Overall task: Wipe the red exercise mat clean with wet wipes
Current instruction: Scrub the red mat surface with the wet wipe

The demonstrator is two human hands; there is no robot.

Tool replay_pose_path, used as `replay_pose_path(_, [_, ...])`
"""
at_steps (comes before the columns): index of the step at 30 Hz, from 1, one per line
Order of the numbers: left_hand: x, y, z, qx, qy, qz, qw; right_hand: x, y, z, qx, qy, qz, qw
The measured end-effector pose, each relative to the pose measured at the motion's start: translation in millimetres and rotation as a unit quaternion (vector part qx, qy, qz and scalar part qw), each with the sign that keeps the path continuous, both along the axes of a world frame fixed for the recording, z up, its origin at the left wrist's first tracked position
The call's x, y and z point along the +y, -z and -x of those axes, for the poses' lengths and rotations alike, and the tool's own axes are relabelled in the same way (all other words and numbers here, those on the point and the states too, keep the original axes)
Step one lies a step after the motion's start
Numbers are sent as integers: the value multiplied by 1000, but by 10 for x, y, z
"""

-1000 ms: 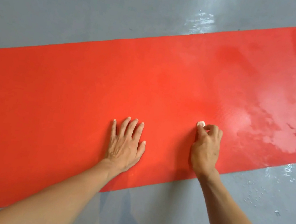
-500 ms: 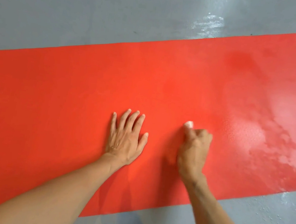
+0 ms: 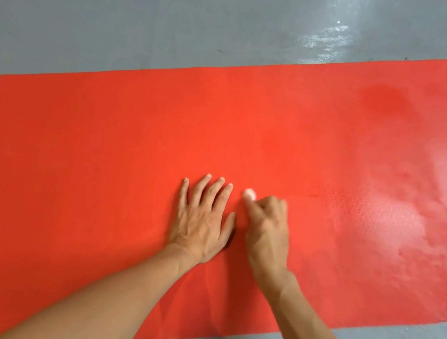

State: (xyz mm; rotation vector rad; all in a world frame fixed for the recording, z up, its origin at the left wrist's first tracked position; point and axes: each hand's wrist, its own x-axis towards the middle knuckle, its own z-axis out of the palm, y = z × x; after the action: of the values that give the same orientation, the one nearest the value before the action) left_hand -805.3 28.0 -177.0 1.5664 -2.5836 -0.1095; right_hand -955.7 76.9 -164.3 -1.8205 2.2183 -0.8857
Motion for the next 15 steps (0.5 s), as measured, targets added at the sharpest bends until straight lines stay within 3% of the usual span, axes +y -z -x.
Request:
replay_pose_path(2, [-9,3,-4,2,2,0,1000,-1,-2,67,28,-110,5,993])
replay_pose_path(4, [-12,0,1,0,-1,-1,1000,-107,-7,430,56,-116,-20,992])
replay_pose_path(8, [-2,10,2,2,-2,3,1000,-236,12,1076,15,147,-12,989])
replay_pose_path(10, [-8,18,9,9,-3,11,1000,-251,22,872,14,191,-25,981])
replay_pose_path(12, [-46,7,30,25,-12,22,999,-196,29,441,18,123,-13,992])
replay_pose_path(15, [-207,-53,77,38,-27,42,998,-52,42,49,38,-54,-4,998])
